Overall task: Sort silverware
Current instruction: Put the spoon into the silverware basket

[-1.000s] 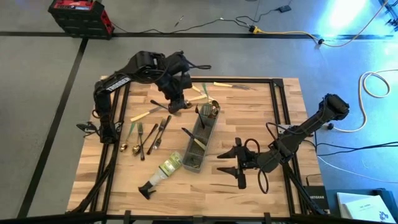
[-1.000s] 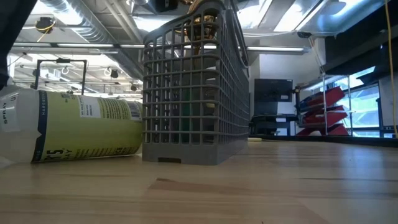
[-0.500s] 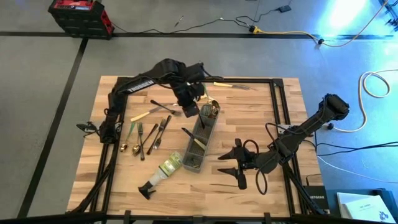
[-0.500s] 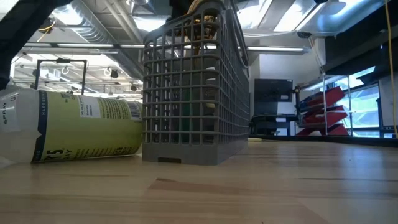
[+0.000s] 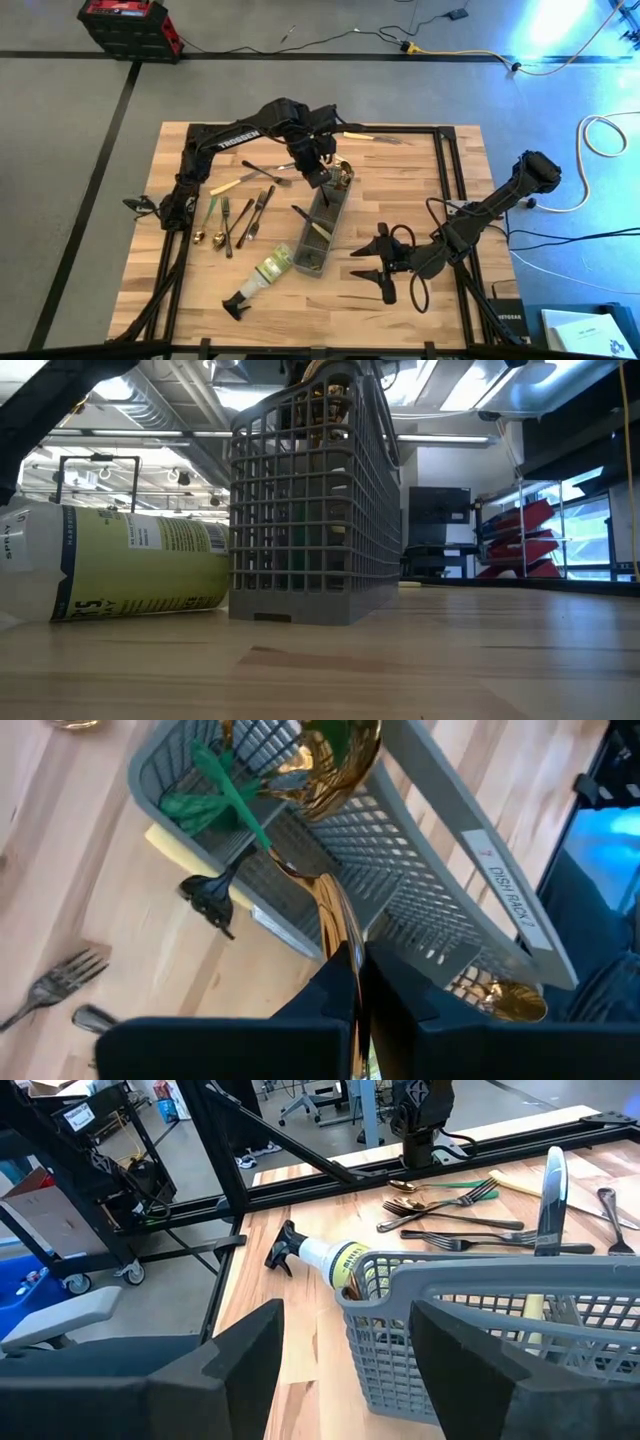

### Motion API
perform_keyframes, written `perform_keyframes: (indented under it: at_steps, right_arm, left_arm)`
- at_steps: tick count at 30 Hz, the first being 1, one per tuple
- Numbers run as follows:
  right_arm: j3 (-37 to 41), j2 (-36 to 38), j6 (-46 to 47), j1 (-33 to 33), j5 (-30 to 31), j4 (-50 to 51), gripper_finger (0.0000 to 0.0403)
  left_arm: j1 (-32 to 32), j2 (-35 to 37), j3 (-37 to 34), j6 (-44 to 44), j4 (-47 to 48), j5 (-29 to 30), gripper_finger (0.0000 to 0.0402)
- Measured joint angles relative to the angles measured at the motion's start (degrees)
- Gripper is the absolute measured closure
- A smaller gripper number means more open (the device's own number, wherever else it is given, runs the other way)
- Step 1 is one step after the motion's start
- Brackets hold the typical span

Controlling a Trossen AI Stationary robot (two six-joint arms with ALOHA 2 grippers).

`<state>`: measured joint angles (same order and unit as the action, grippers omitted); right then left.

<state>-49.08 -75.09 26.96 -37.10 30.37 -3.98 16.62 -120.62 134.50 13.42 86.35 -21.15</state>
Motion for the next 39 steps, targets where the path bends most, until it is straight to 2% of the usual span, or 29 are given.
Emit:
perform_keyframes:
  at_steps: [8, 15, 21, 23, 29, 35, 39]
  right_arm:
    - [0.0, 0.0, 0.0, 0.0, 0.0, 0.8, 0.0204]
    - [0.0, 0.0, 0.0, 0.0, 0.0, 0.9, 0.0204]
    - [0.0, 0.0, 0.0, 0.0, 0.0, 1.1, 0.0204]
    - [0.0, 0.0, 0.0, 0.0, 0.0, 1.1, 0.0204]
    - [0.0, 0.0, 0.0, 0.0, 0.3, 1.1, 0.0204]
    - [0.0, 0.0, 0.3, 0.0, 0.5, 0.9, 0.0204]
    - [0.0, -0.1, 0.2, 0.0, 0.6, 0.9, 0.0204]
  left_arm:
    - [0.0, 0.0, 0.0, -0.3, -2.1, 3.9, 0.0377]
    - [-0.2, 0.1, 0.0, -0.9, -5.8, 3.9, 0.0328]
    - [-2.2, 2.6, 0.0, -13.1, -7.0, 5.0, 0.0296]
    - [-4.0, 5.1, 0.0, -15.0, -8.5, 8.1, 0.0294]
    - [-11.3, 12.5, 0.0, -23.0, -14.1, 26.5, 0.0311]
    - [-15.9, 15.5, -5.7, -24.6, -18.2, 29.0, 0.0317]
    - [-16.3, 15.4, -14.3, -26.4, -20.8, 36.9, 0.0317]
